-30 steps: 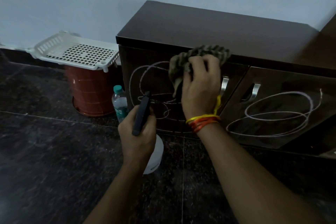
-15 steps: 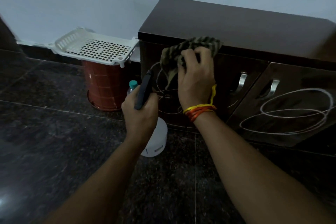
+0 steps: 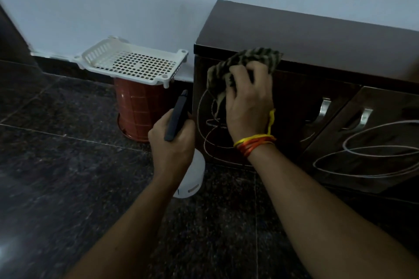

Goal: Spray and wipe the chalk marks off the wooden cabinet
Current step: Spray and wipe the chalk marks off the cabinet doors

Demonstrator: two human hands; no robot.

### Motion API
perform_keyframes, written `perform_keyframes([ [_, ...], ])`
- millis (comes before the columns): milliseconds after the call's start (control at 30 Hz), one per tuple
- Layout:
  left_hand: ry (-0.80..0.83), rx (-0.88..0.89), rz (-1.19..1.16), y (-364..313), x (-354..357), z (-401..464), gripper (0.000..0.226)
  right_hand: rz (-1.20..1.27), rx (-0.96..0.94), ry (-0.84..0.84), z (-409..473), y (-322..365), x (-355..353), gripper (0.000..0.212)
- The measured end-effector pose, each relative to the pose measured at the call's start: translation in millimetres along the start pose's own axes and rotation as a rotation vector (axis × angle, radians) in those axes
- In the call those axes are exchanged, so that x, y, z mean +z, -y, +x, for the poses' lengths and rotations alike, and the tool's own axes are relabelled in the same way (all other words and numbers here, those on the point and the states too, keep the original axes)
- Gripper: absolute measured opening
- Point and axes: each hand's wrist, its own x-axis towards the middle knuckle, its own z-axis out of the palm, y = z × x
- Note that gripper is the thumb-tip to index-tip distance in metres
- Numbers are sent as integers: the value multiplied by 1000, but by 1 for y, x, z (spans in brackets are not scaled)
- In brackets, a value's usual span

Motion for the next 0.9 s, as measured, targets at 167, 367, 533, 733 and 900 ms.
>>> perform_keyframes([
  [167,14,19,26,-1,-11,6,20,45,107,-63,-5,-14,-17,22],
  [367,55,-10,19,4,-5,3,23,-11,11,-16,4,11,1,19],
  [533,44,-30,6,3,-2,4,21,-63,-13,-2,-8,9,13,19],
  [733,41,-20,13,8,-8,9,24,-32,-92,48,-3,17,13,27],
  [900,57,-15,9,8,-9,10,22,-55,-161,-25,0,19,21,26],
])
